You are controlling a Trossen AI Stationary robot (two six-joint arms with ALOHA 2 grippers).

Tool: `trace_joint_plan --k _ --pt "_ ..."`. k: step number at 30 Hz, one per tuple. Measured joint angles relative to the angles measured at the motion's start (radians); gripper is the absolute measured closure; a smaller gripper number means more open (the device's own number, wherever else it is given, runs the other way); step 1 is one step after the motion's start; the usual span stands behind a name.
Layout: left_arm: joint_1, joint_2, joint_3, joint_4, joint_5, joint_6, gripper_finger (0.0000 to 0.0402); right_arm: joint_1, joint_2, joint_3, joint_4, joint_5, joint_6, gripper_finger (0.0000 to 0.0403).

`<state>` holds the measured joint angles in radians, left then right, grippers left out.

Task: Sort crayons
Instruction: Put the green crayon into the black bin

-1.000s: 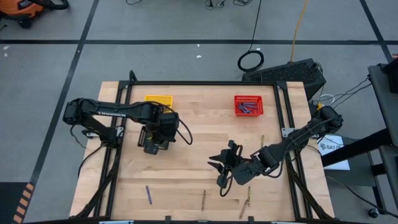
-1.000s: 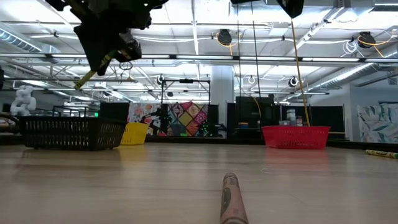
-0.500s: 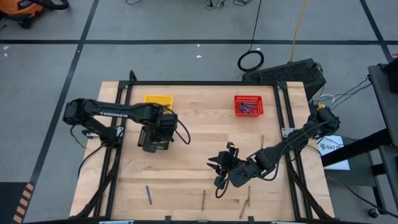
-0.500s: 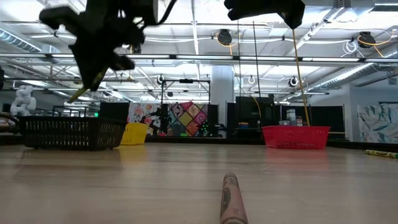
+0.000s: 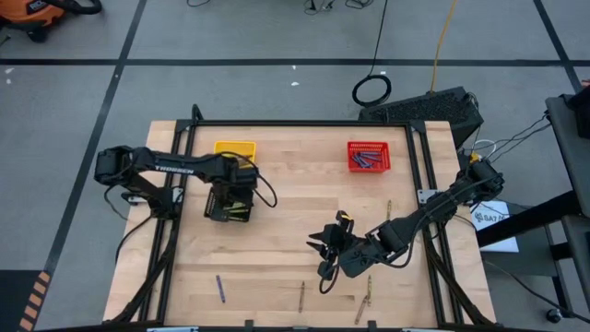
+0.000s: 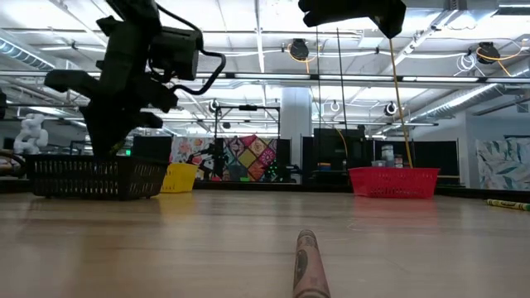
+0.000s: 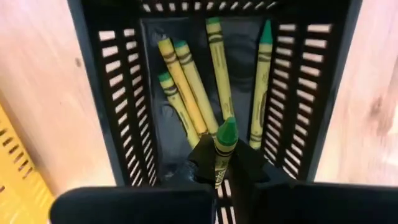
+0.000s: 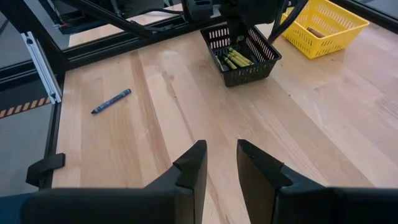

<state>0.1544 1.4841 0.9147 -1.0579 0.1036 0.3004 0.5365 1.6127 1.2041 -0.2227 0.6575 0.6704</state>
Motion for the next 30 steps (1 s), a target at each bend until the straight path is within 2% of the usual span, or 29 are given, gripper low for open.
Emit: trace_joint_plan --k 5,14,19,26,30 --pt "0.001 0.000 -0.023 0.012 -0.009 -0.007 0.0383 0.000 0.000 0.000 0.000 0.004 0.000 0.0328" --pt "0.000 0.000 -0.031 0.011 -0.011 -0.032 0.0315 0.000 0.000 0.000 0.009 0.005 0.000 0.0328" --pt "-0.008 0.000 -0.027 0.007 -0.011 -0.051 0.0310 -0.003 0.000 0.000 0.009 0.000 -0.003 0.0328" --pt "-0.076 0.000 0.074 -0.053 -0.011 -0.056 0.0309 -0.039 0.000 0.000 0.016 -0.009 -0.109 0.0328" --pt "-0.117 0.000 0.161 -0.129 -0.011 -0.061 0.0309 -0.079 0.000 0.000 0.012 -0.033 -0.066 0.0328"
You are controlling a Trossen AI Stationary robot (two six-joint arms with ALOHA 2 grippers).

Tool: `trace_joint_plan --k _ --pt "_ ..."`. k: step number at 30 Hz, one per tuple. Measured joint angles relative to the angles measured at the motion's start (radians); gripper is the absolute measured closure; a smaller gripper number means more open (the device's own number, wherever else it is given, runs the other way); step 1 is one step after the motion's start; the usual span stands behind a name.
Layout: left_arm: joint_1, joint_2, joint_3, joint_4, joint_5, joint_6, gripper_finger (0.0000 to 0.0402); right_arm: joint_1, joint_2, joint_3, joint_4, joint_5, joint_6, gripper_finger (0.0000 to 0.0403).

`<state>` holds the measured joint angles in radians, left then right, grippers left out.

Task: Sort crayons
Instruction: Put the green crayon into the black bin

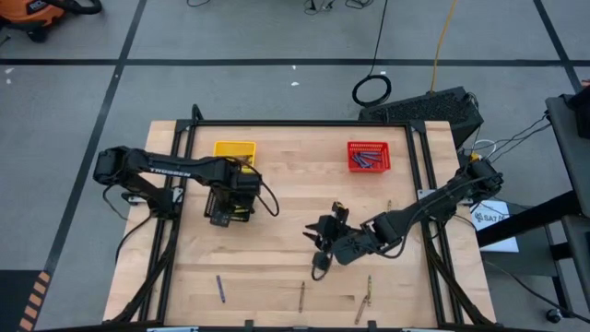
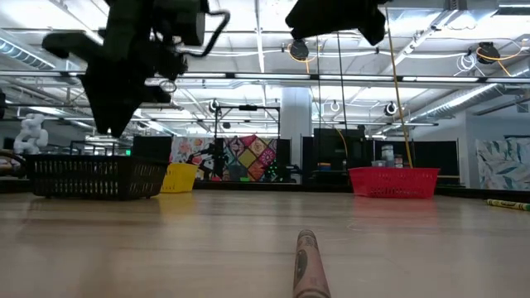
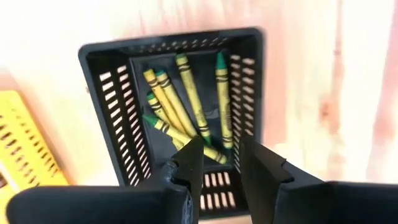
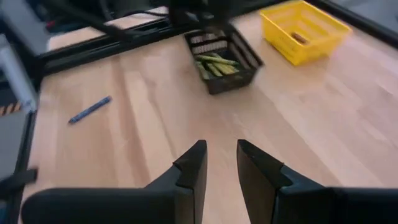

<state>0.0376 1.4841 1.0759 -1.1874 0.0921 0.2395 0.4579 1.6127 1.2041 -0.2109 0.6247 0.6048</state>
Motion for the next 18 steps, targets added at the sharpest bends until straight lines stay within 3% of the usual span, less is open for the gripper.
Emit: trace_joint_plan --k 8,13,18 --pt "-0.086 -0.043 0.139 -0.123 -0.017 -0.052 0.0309 -0.076 0.000 0.000 -0.265 -0.022 0.340 0.0328" --pt "-0.138 -0.136 0.185 -0.139 -0.022 -0.101 0.0309 -0.076 0.000 0.000 -0.424 -0.148 0.538 0.0328" --pt "-0.173 -0.219 0.195 -0.118 -0.030 -0.155 0.0309 -0.049 0.000 0.000 -0.451 -0.341 0.634 0.0328"
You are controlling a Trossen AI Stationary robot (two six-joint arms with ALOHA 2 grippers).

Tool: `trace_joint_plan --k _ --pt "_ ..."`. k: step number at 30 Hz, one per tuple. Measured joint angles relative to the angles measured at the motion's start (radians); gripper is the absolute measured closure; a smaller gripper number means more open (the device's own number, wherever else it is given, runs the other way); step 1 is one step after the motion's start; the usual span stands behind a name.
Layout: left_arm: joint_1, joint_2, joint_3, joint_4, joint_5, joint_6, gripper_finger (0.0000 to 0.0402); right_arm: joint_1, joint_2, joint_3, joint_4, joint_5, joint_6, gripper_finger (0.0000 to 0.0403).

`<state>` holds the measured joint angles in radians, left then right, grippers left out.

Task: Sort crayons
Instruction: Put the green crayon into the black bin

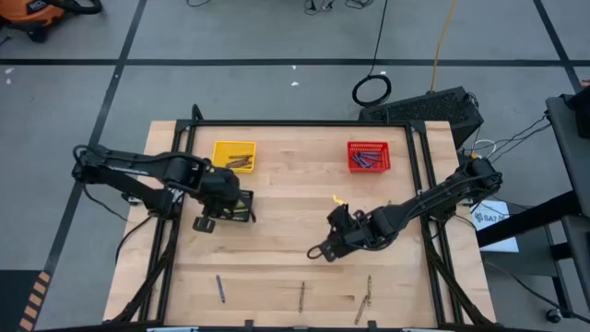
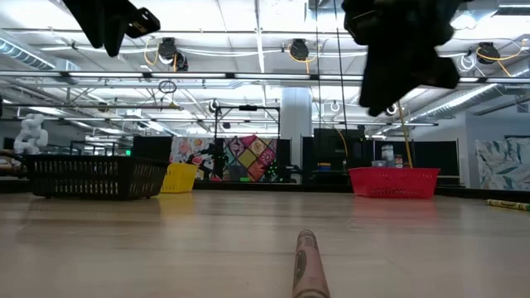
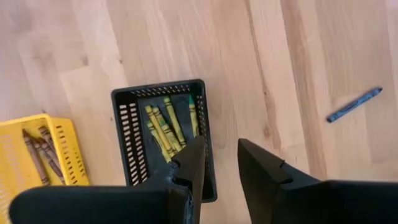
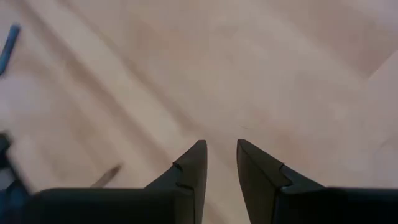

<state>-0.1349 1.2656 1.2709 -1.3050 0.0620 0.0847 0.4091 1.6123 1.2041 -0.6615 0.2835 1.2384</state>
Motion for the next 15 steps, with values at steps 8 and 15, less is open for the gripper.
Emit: trace_joint_plan --k 8,15 --pt "-0.053 -0.053 0.000 0.015 -0.011 -0.054 0.0309 0.077 0.000 0.000 -0.052 -0.100 0.214 0.0328" --pt "-0.078 -0.053 0.000 0.023 -0.014 -0.054 0.0309 0.167 0.000 0.000 -0.111 -0.105 0.414 0.0328"
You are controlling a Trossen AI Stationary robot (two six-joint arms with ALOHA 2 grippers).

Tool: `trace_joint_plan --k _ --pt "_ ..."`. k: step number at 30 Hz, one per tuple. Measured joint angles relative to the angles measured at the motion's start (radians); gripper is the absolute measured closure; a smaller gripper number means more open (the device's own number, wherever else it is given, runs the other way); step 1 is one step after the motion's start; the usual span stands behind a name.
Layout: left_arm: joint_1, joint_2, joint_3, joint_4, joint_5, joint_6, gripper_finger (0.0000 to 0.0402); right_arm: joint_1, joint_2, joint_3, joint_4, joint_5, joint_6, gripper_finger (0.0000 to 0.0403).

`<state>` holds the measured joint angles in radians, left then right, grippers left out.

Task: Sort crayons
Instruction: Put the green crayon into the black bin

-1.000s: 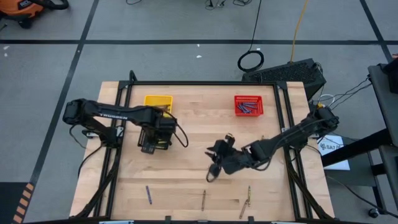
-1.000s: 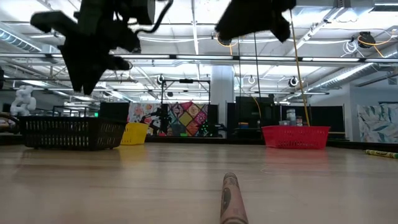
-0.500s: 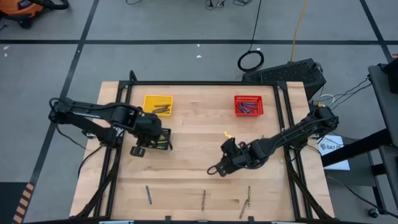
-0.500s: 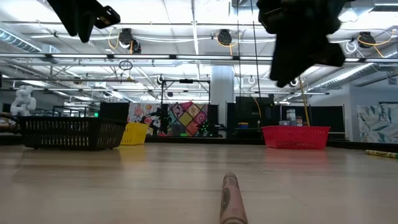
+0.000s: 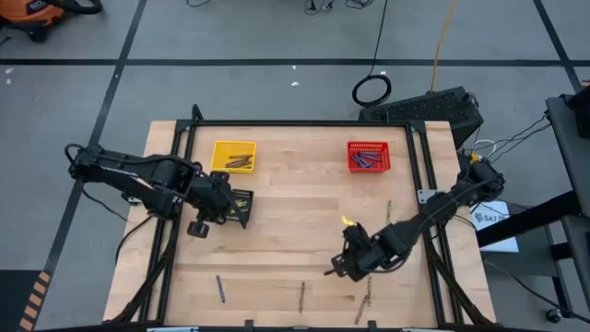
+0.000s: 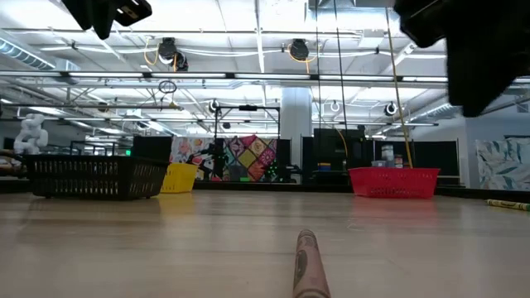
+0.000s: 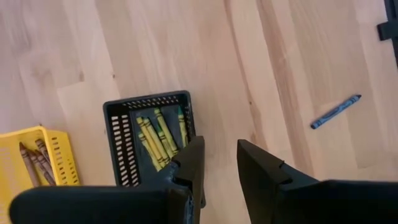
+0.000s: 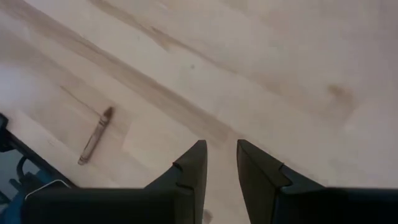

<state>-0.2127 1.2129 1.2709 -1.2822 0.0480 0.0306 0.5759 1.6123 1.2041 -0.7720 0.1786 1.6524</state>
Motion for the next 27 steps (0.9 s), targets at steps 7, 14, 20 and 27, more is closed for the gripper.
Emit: trace_joint_plan --k 7,14,20,27 --pt "0.000 0.000 0.000 0.020 -0.001 0.000 0.0309 0.098 0.007 0.000 -0.033 0.006 0.203 0.0328" --pt "0.000 0.000 0.000 0.020 -0.001 -0.001 0.0309 0.180 0.058 0.000 -0.046 0.000 0.393 0.0328" --pt "0.000 0.000 0.000 0.038 -0.001 -0.001 0.0309 0.231 0.081 0.000 -0.043 0.000 0.490 0.0328" --pt "0.000 0.000 0.000 0.048 -0.001 0.000 0.0309 0.277 0.083 0.000 -0.054 0.000 0.562 0.0328"
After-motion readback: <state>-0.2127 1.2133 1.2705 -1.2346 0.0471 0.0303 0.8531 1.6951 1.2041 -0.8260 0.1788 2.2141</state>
